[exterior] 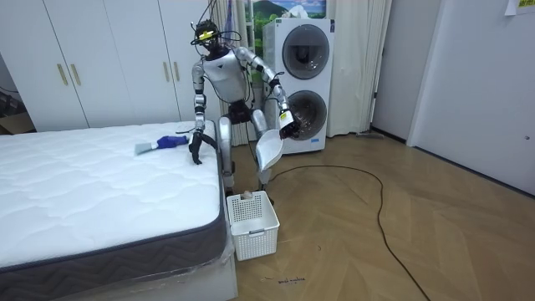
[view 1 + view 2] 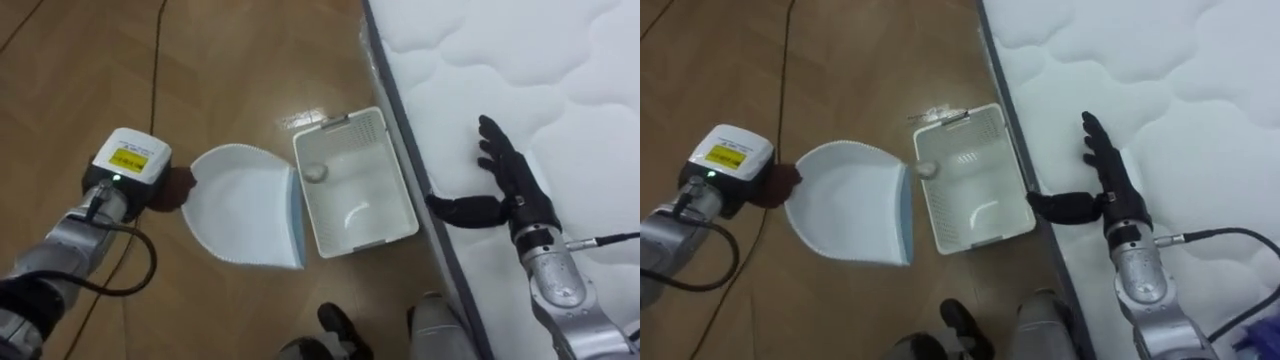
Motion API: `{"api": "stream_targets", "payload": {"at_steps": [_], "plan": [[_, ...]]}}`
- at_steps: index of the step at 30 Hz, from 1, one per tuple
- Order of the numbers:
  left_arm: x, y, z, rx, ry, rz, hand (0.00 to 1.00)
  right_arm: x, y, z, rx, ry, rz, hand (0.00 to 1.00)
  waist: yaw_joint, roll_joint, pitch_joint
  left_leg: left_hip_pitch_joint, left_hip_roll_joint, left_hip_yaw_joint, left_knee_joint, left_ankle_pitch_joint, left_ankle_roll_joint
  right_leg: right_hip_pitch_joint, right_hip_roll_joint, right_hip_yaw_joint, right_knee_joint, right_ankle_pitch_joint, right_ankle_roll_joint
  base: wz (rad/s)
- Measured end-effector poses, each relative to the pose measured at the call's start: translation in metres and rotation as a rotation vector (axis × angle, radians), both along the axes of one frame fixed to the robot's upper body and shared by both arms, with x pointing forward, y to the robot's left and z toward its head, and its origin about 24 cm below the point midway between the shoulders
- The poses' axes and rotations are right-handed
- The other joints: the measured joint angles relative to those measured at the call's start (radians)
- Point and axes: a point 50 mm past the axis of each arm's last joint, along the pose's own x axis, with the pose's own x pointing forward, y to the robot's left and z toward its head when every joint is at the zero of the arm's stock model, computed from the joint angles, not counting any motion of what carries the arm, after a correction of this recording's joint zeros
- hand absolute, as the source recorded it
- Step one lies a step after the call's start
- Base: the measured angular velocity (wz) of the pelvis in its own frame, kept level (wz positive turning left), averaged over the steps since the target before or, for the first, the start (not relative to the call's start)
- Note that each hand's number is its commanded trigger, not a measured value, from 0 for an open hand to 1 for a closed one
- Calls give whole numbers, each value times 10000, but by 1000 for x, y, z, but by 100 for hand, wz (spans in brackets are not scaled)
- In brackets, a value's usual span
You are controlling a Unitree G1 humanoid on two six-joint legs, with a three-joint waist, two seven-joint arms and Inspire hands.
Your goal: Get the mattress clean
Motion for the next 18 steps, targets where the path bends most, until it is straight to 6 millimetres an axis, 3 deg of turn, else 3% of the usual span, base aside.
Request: {"api": "stream_targets", "payload": {"at_steps": [4, 6, 12, 18], "plan": [[13, 11, 26, 390, -593, 154, 100, 5, -2, 7, -105, -241, -20, 0, -23, 72, -7, 2, 35, 315, -9, -8, -6, -189, -61, 93, 110, -31, -27, -11], [14, 30, 41, 889, -810, 485, 100, 5, -3, 7, -116, -227, 89, 0, -27, 84, -10, 152, 111, 638, -81, -9, -9, -203, 20, 309, 100, -32, -30, -21], [5, 57, 45, 1512, -601, 1321, 100, 6, -3, 10, -132, -330, 143, 0, -42, 404, -5, 625, 82, 1109, -341, 16, -52, -75, 3, 583, 87, -90, -124, -15], [2, 64, 43, 1142, -460, 1875, 100, 6, -3, 9, -97, -260, 152, 0, -48, 462, -10, 875, 80, 1139, -501, 66, -131, 15, 109, 749, 3, -98, -137, -8]]}}
